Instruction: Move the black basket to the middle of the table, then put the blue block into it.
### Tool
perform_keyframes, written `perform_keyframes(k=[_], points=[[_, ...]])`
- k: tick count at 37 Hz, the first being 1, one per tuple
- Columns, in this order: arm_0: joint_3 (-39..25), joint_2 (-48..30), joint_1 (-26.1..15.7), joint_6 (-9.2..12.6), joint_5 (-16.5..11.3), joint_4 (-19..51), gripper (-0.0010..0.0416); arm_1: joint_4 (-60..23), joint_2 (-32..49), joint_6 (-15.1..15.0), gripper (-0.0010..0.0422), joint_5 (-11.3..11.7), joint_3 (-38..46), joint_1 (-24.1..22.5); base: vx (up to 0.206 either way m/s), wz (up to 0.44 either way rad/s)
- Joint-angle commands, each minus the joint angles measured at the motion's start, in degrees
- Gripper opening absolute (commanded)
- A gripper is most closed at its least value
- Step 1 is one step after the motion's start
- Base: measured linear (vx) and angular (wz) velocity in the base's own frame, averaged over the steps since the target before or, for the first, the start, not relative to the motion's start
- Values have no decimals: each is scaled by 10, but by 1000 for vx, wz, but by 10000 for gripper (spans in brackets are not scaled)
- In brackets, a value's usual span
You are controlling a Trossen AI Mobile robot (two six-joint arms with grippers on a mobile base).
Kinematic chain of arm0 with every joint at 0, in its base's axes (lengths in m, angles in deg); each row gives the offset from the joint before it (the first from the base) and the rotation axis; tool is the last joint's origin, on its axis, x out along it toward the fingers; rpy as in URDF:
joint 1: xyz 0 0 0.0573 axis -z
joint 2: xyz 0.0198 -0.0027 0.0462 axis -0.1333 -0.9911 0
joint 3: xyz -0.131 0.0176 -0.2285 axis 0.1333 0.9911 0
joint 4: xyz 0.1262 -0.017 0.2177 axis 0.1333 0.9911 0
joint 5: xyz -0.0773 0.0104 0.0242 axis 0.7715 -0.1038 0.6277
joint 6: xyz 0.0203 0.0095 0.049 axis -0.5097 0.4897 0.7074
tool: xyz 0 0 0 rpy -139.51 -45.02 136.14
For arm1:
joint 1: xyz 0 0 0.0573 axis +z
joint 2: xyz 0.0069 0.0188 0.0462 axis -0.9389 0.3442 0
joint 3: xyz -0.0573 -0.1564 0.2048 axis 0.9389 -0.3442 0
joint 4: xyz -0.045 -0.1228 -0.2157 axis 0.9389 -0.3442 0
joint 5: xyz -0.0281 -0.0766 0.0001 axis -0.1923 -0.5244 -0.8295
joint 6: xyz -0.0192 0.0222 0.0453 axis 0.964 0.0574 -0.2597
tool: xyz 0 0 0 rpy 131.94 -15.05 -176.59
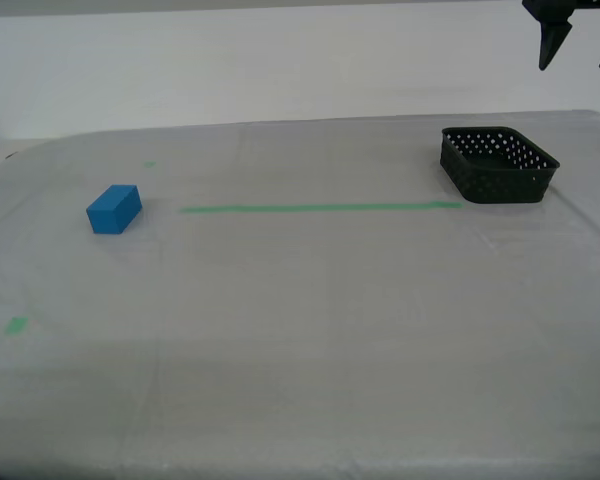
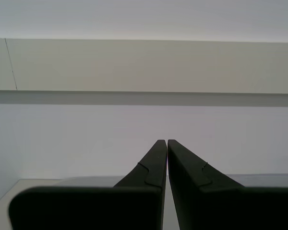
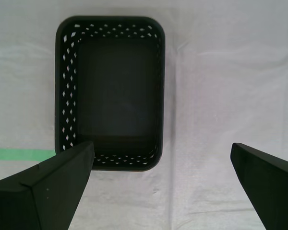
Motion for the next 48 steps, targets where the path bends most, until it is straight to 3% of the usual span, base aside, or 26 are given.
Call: perform_keyframes(k=[1, 19, 31, 48], points=[[20, 0, 0, 2, -3, -16, 402, 2, 0, -1, 0, 0, 0, 0, 0, 0], [66, -6, 4, 24, -2, -87, 400, 3, 0, -1, 0, 0, 0, 0, 0, 0], [-74, -122, 4, 17, -5, 20, 400, 2, 0, -1, 0, 0, 0, 0, 0, 0], [-181, -238, 4, 15, -31, 50, 400, 2, 0, -1, 0, 0, 0, 0, 0, 0]])
